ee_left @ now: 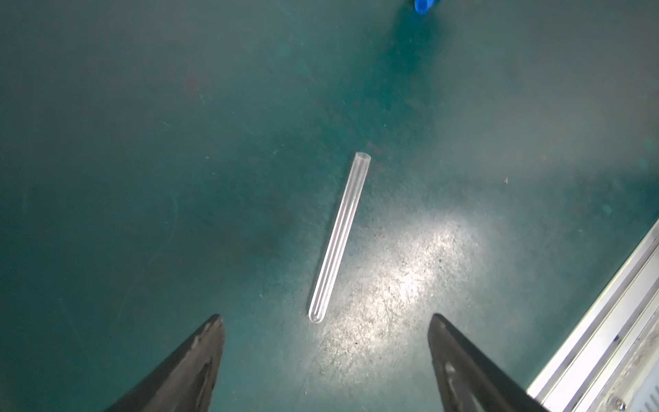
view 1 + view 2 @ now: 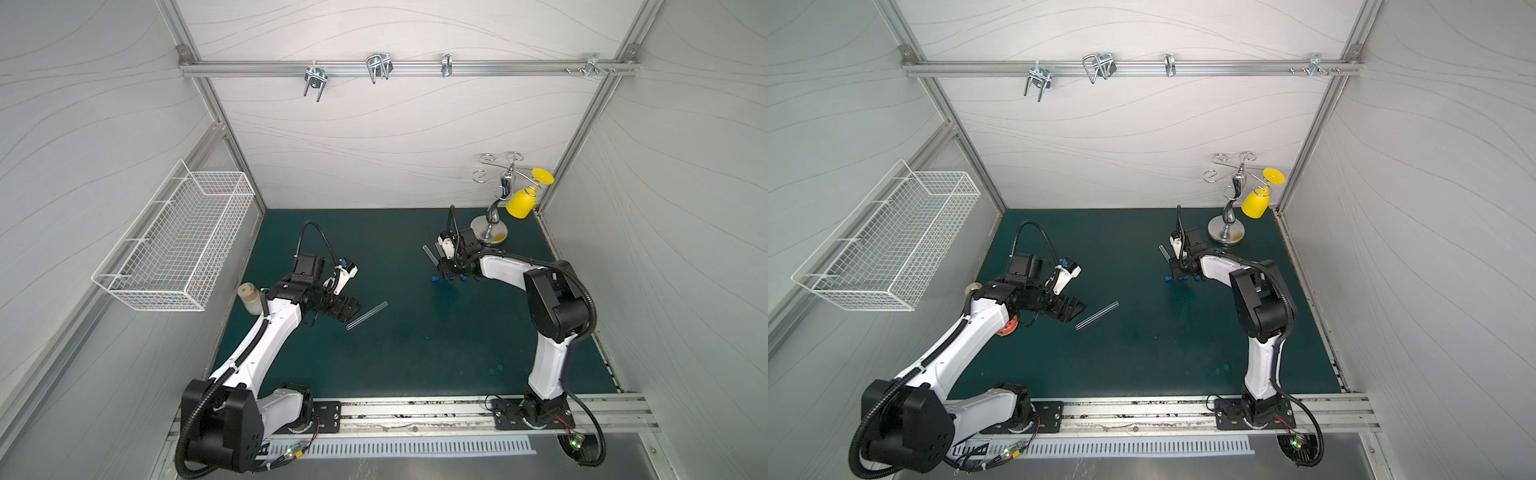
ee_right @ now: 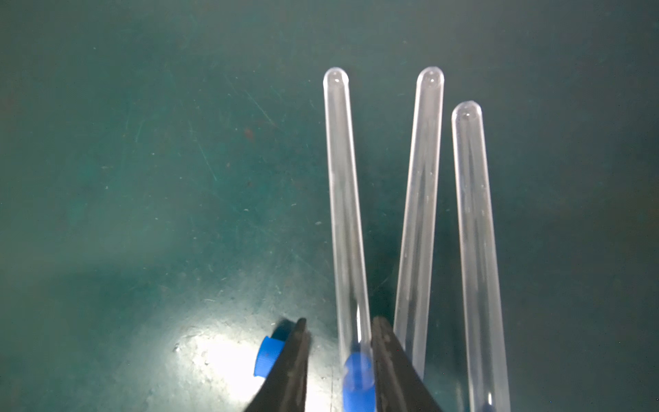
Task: Insert stoppers into test tubes
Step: Place the test tube at the center of the board, then pick up the test tube at the center of the board.
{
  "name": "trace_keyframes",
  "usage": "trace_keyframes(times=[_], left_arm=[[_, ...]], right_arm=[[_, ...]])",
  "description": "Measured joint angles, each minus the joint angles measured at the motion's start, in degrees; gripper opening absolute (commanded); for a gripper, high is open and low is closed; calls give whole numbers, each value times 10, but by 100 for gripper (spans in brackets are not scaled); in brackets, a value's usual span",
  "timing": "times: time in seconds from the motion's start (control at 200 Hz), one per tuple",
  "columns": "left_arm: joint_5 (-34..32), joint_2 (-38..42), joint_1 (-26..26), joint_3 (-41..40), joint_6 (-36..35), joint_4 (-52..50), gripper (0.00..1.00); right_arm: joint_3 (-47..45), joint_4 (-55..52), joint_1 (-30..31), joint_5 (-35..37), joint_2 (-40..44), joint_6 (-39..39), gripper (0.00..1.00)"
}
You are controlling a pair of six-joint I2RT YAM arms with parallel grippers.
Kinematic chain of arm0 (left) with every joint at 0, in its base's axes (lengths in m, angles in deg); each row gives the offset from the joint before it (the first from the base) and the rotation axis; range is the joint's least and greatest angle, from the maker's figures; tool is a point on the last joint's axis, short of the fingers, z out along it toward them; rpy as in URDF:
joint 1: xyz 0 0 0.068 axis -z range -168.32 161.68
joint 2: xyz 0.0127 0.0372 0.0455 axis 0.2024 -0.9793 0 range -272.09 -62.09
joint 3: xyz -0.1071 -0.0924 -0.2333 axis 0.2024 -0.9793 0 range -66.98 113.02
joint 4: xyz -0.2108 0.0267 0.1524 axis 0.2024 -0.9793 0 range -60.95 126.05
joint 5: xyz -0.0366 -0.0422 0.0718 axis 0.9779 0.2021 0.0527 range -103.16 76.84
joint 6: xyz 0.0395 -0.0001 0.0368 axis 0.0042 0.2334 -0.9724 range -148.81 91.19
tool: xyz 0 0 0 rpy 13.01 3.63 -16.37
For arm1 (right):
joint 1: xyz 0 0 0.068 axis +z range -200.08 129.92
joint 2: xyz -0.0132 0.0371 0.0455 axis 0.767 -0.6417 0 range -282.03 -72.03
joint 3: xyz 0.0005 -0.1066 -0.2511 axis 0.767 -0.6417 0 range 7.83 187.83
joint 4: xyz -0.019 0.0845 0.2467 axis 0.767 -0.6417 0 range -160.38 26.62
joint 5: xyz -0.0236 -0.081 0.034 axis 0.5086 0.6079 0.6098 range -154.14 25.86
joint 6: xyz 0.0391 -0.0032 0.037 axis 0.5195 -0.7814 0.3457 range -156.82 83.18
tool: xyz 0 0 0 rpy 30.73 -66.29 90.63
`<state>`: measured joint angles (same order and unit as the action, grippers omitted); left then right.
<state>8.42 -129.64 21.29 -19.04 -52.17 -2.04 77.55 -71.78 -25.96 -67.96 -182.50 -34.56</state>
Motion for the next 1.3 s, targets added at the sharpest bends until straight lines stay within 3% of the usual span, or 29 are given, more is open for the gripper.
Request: trace_keyframes(times=[0.21, 0.49, 0.55, 0.68, 0.77, 1.02, 1.3], left_arm=[[-17, -18, 27, -18, -18, 0, 85], [-40, -48, 52, -27, -36, 12, 74], [-43, -55, 57, -32, -38, 14, 73], [-51, -75, 74, -37, -44, 17, 68], [-57, -94, 82, -37, -46, 21, 63], [-79, -147, 105, -37, -42, 30, 53], [-119, -200, 120, -20, -39, 39, 51]], right_arm=[[-14, -17, 0, 0, 40, 9, 43], [-105, -28, -37, -28, 272, 35, 59], [-128, -34, -56, -38, 325, 43, 66], [-176, -58, -84, -50, 445, 57, 92], [-203, -80, -89, -60, 524, 65, 98], [-239, -151, -100, -75, 643, 66, 99], [-335, -173, -100, -10, 749, 116, 99]])
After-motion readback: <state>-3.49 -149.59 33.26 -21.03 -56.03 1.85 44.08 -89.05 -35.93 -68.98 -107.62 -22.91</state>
